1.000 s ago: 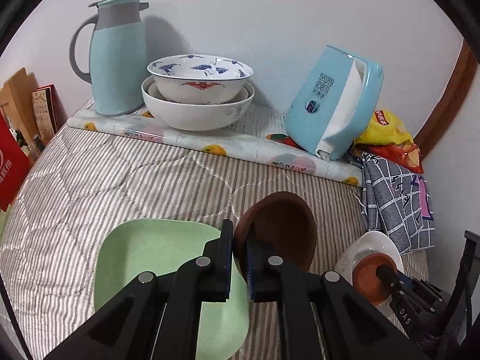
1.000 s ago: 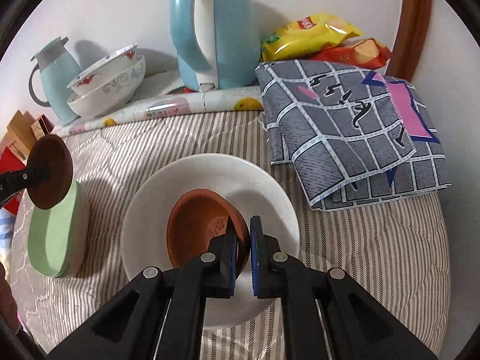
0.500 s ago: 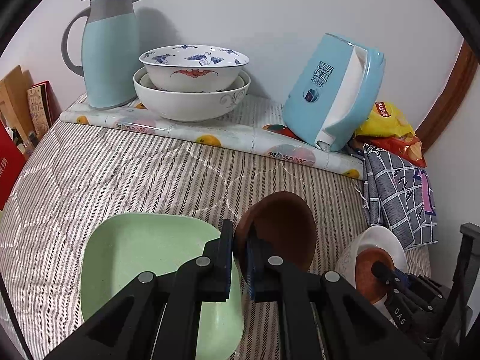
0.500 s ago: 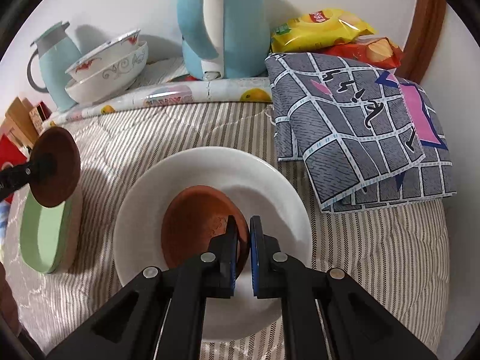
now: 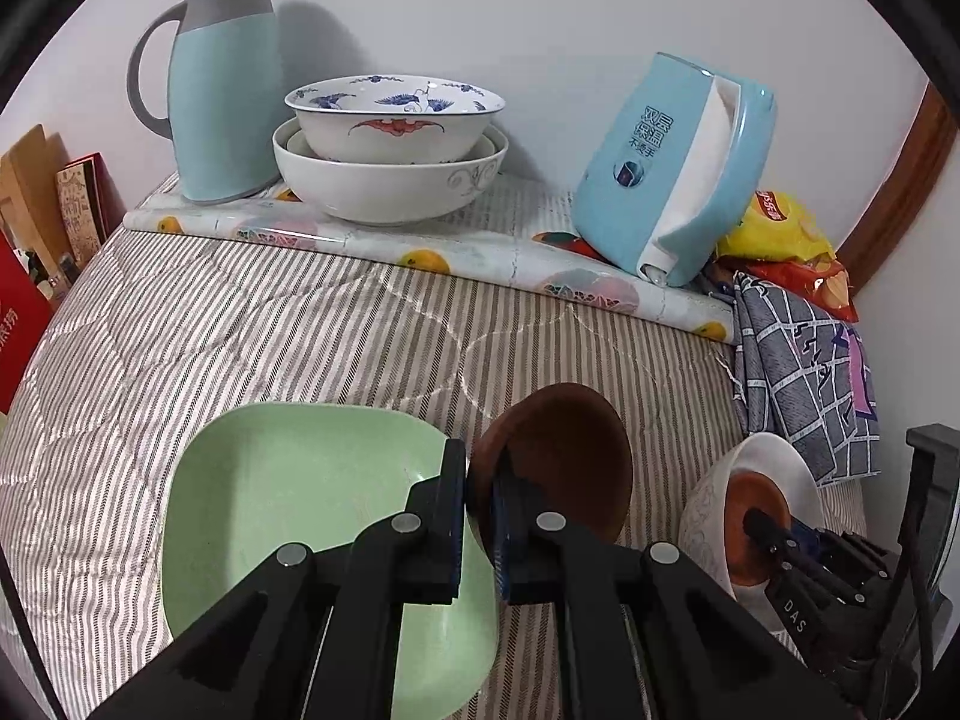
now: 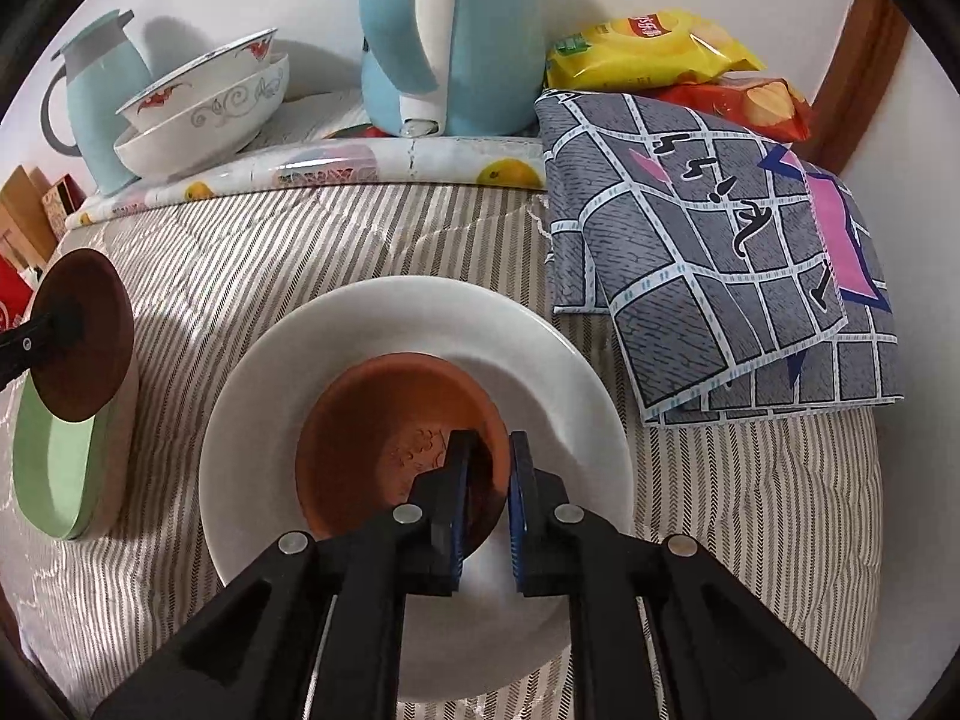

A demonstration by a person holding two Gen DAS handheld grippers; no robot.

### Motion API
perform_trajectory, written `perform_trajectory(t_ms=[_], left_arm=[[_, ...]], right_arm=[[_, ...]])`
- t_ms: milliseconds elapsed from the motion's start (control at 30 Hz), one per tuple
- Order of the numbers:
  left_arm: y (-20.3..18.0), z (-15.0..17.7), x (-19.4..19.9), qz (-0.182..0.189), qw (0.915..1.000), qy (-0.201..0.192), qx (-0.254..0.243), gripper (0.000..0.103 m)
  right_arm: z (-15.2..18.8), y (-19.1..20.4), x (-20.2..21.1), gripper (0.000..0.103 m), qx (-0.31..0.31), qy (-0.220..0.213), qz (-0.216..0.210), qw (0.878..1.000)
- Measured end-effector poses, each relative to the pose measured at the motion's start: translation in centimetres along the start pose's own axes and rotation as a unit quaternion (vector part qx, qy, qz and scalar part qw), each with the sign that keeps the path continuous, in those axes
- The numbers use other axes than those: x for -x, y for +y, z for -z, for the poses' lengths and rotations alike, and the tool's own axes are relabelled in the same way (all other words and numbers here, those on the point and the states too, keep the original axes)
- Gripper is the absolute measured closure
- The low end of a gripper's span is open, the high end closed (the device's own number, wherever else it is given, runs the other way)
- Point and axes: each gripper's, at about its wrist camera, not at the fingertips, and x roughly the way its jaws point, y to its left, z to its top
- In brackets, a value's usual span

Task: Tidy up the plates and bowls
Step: 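Lower the brown bowl into the white bowl and open the right gripper, then lower the held brown bowl into the white bowl and open the left gripper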

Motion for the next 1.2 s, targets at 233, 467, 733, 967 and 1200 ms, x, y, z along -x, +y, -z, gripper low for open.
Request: perform_trajectory(t_ms=[233, 467, 733, 967, 1200], left_arm=[[-0.4, 0.3, 0.7, 0.004, 1.0, -0.003, -0.005, 0.095], [-0.8, 0.6, 1.9, 0.009, 0.9999, -0.009, -0.011, 0.095], [-2.7, 1.2, 3.6, 0.024, 0.9992, -0.017, -0.025, 0.095], [-5.0, 2.0, 4.2, 0.047, 0.998, -0.012, -0.04, 0.095], [-8.0, 2.8, 4.0, 0.063, 0.9961, -0.001, -0.063, 0.095]], right_arm=[[0.3, 0.7, 0.3, 0.069, 0.02, 0.001, -0.006, 1.0], [0.4, 0.2, 2.0, 0.059, -0.005, -0.026, -0.027, 0.999], [1.3, -1.1, 5.8, 0.059, -0.027, -0.068, -0.035, 0.997], [3.4, -4.2, 9.2, 0.059, -0.07, -0.097, -0.032, 0.992], [5.7, -7.3, 10.7, 0.058, -0.101, -0.105, -0.018, 0.989]])
